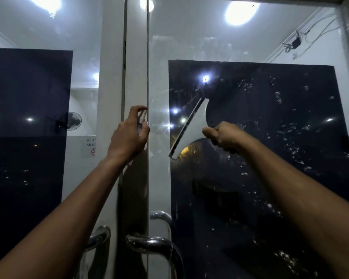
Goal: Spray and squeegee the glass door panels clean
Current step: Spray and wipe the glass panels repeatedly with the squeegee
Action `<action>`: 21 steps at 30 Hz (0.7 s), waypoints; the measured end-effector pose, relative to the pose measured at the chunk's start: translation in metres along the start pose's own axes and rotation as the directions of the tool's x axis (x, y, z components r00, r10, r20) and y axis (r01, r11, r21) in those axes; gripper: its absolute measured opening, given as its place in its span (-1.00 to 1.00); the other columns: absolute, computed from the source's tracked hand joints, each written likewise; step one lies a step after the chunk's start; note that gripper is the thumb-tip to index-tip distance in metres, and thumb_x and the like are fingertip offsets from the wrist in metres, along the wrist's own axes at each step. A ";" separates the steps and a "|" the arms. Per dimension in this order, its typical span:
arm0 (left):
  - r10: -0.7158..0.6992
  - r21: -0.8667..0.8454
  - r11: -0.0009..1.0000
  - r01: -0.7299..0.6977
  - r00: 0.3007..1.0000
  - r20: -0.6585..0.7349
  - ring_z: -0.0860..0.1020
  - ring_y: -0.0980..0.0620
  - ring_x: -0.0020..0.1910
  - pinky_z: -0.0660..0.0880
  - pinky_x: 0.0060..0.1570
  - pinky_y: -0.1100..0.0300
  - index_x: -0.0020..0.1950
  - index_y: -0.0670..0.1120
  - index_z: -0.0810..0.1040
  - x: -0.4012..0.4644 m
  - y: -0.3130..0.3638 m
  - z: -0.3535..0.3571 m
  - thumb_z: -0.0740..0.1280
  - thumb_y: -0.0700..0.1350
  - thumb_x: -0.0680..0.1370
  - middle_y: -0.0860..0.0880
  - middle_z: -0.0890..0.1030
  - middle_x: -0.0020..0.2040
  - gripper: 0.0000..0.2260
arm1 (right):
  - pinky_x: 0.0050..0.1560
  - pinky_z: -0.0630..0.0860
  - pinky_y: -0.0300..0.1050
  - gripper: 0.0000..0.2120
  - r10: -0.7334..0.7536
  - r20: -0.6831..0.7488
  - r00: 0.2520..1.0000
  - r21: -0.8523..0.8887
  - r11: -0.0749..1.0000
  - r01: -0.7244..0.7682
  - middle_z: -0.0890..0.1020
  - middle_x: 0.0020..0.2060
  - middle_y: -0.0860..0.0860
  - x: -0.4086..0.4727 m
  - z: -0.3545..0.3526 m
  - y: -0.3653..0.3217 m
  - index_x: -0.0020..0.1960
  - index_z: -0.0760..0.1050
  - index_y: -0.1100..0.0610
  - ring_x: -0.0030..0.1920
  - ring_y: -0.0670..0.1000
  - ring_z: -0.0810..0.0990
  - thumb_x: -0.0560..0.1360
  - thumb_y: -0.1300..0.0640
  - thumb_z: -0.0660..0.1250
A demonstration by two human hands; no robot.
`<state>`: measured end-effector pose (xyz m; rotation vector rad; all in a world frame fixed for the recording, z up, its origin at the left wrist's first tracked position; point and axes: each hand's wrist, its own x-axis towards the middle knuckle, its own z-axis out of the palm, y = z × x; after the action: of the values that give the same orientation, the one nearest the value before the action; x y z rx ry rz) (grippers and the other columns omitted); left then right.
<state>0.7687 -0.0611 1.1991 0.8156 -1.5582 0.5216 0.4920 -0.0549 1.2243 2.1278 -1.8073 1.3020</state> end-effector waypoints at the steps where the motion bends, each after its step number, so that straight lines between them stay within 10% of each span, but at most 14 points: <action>1: 0.003 0.003 1.000 -0.003 1.000 0.002 0.49 -0.04 -0.25 0.28 -0.35 0.29 0.46 -0.01 0.34 0.000 0.001 0.000 0.23 -0.13 0.66 -0.10 0.55 -0.08 -0.64 | -0.38 0.40 -0.14 -0.45 -0.010 0.023 1.000 -0.003 1.000 0.010 0.56 -0.32 0.09 0.001 -0.004 0.005 -0.17 0.56 0.20 -0.42 0.04 0.45 0.59 -0.29 0.19; 21: -0.015 -0.001 1.000 0.015 0.997 -0.074 0.54 -0.11 -0.28 0.55 -0.23 -0.04 0.39 0.12 0.32 -0.015 -0.029 -0.007 0.25 -0.10 0.63 -0.13 0.58 -0.14 -0.66 | -0.36 0.36 -0.13 -0.43 -0.130 0.311 0.941 -0.310 0.922 0.230 0.50 -0.39 0.02 0.029 0.007 -0.054 -0.20 0.56 0.14 -0.44 0.00 0.39 0.54 -0.36 0.19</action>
<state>0.7949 -0.0716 1.1821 0.7981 -1.4829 0.5348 0.5395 -0.0649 1.2624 2.2982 -1.7169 0.6069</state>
